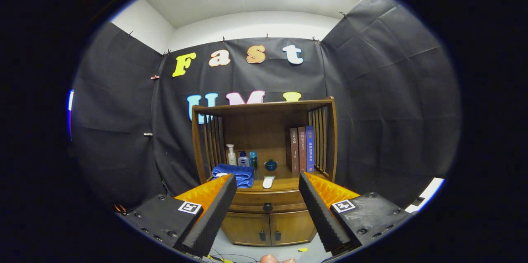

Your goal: Pull open the drawer, take out the items inside it, and place them on the countertop above the cabinet.

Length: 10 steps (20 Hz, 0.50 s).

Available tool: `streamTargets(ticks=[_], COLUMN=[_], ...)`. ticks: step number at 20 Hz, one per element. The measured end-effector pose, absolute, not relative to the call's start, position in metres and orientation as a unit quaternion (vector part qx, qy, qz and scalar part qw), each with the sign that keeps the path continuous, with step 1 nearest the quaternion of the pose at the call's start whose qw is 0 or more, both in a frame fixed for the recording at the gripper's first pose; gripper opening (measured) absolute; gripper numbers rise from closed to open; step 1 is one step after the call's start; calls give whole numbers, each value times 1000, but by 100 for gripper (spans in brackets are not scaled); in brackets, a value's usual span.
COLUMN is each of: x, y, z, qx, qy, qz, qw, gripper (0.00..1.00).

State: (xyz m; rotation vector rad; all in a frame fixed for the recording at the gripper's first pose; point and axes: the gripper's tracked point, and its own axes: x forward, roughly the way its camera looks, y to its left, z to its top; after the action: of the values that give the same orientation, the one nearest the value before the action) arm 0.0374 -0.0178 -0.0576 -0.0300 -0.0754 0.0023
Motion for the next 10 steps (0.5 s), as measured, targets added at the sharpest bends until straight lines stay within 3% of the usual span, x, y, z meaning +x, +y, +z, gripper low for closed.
streamTargets(ticks=[10], x=[44], y=[-25], z=[-69], qx=[-25], qy=[-22], qz=[-15], qw=[999], gripper=[99])
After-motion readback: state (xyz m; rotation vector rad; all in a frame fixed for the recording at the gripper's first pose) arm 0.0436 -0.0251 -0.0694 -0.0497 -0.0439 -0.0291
